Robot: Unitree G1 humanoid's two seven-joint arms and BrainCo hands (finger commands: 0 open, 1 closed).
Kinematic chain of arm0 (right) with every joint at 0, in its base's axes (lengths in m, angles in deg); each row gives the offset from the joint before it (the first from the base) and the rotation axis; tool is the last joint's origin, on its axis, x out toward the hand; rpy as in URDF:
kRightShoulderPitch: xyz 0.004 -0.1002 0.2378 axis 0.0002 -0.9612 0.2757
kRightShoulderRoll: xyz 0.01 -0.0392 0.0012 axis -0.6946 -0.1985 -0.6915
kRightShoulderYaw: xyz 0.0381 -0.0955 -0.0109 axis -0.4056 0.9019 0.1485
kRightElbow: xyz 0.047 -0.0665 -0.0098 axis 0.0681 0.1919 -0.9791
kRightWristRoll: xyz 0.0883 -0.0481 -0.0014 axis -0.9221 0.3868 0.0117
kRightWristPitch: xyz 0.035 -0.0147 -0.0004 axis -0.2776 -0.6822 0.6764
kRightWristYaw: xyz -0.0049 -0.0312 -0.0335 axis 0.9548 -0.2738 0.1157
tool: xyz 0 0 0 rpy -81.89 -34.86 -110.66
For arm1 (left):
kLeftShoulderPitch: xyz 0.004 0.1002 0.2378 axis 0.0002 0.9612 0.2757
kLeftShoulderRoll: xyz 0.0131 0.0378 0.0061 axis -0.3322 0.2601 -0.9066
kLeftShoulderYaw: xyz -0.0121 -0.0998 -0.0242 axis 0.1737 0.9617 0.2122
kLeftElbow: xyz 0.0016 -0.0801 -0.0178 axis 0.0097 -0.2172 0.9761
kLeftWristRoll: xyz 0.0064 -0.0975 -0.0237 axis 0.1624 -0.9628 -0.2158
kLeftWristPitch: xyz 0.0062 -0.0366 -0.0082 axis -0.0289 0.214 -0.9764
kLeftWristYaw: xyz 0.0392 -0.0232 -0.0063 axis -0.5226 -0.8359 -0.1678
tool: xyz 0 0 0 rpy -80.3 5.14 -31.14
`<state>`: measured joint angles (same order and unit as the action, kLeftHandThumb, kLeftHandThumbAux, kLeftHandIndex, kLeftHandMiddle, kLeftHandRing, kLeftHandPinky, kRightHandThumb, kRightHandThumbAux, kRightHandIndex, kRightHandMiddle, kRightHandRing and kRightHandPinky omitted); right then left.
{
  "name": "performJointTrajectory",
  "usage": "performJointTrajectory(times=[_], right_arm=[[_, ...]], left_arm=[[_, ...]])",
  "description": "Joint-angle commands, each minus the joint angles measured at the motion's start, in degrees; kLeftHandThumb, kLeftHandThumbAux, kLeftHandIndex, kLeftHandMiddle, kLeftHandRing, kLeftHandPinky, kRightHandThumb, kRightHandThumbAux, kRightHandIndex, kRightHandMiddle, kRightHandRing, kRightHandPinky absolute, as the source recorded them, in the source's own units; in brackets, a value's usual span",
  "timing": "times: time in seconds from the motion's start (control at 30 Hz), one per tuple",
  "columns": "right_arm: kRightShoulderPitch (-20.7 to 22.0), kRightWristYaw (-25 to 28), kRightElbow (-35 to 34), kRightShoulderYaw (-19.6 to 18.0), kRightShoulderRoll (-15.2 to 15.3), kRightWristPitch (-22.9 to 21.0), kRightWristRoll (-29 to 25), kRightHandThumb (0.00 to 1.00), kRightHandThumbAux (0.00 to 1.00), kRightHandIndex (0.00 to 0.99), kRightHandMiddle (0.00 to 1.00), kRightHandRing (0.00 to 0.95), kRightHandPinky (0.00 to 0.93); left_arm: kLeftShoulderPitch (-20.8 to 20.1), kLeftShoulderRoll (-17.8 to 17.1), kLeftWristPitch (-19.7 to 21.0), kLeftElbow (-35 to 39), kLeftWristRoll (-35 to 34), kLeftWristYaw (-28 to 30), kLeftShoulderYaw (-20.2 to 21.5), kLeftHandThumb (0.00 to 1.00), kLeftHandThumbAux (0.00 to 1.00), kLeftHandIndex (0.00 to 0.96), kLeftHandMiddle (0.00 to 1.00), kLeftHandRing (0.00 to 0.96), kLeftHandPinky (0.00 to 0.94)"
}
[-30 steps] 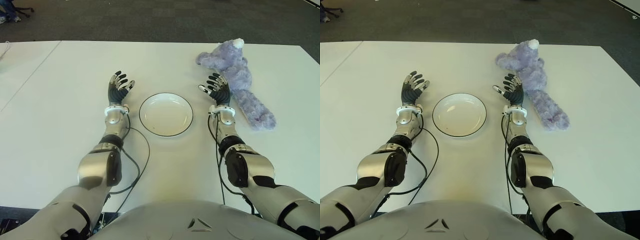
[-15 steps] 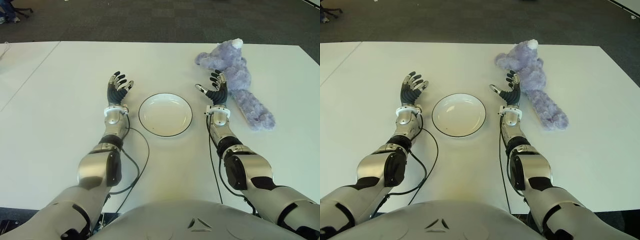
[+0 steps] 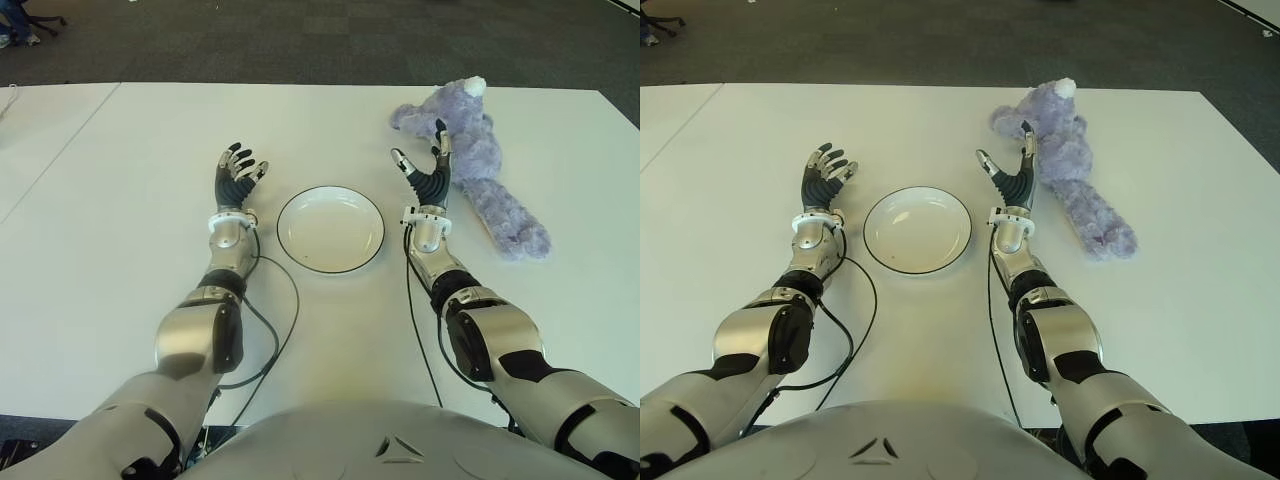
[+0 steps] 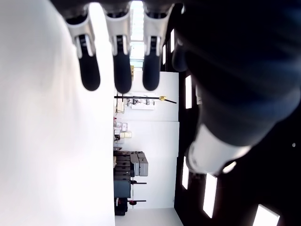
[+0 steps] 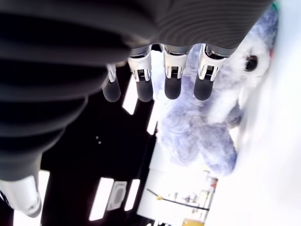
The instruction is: Put the doll into the plate.
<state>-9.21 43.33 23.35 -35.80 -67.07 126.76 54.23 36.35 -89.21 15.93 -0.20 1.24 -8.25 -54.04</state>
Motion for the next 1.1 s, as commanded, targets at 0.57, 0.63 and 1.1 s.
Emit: performJointTrajectory(times=[0.57,0.63,1.1], right_arm=[[-0.90,5.48,3.72,-0.31,1.21,5.54,-2.16,0.121,0.580,0.084,0.053,0.038,0.049],[0.08,6.07,3.78,-0.44,1.25,4.68,-2.35,0.118,0.600,0.085,0.051,0.035,0.046],[9.00,10.26,4.98,1.78,7.61,-7.87,0.88,0.092,0.601,0.127,0.032,0.004,0.002]], left_arm=[[10.49,3.89,7.53,-6.80,1.21,-1.75,-1.06,0.154,0.832,0.163,0.214,0.213,0.233],[10.38,3.90,7.83,-6.81,1.54,-2.14,-1.21,0.140,0.829,0.162,0.211,0.211,0.235],[9.84,3.81,8.52,-6.94,2.11,-2.35,-1.70,0.148,0.818,0.166,0.218,0.228,0.249]])
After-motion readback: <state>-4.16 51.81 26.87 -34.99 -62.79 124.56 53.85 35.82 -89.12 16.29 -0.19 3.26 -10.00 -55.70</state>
